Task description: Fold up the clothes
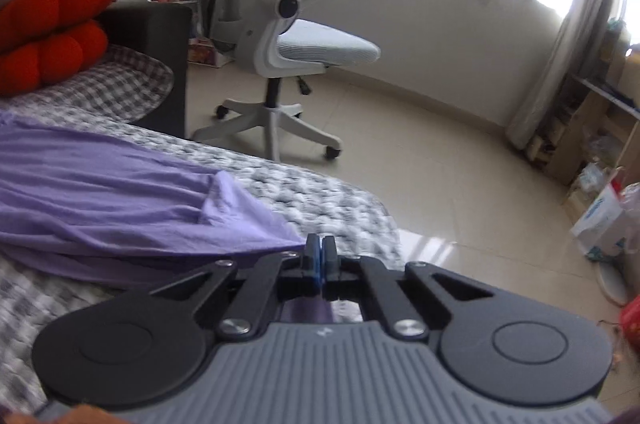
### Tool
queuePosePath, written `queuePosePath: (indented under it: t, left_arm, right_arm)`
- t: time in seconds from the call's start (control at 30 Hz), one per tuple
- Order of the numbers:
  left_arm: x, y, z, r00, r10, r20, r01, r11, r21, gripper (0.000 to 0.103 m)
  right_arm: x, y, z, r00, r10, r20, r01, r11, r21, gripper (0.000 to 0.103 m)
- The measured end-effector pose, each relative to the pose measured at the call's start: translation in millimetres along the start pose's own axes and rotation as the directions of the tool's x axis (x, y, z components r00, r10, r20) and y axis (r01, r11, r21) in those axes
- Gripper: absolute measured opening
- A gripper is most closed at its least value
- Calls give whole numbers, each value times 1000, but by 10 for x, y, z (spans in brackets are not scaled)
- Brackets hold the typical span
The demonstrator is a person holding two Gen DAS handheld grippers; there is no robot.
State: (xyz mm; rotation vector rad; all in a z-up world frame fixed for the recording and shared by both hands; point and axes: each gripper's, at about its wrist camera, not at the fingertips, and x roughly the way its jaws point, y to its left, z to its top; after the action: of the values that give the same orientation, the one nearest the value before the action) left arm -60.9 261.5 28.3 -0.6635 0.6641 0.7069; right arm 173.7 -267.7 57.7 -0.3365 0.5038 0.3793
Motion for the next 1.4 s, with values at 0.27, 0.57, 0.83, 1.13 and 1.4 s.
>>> queuePosePath:
  t: [0.27,0.57,0.83,1.13,1.4]
  left_arm:
    - [-74,39,35,999,-48,25,49,999,-8,5]
    - [-68,17,18,998,-61,-5,61,998,16,6]
    - [-34,48,3,999,-39,-20,40,999,30,6]
    - [-7,24,15,999,-30,-15,30,998,48,6]
    - [-84,72,29,998,-68,11,68,997,25,6]
  right_arm:
    - [-815,-57,238,951,-120,284,130,991,-15,0]
    - [-74,-287,-260,955,236,-179,-140,892,430,20]
    - [320,-613,-309,955,259,-147,-61,654,754,20]
    - [511,-695,-332,956,248,-155,-14,570,822,15]
    - [-115,-735,-96,996,78,33,-74,604,794,3]
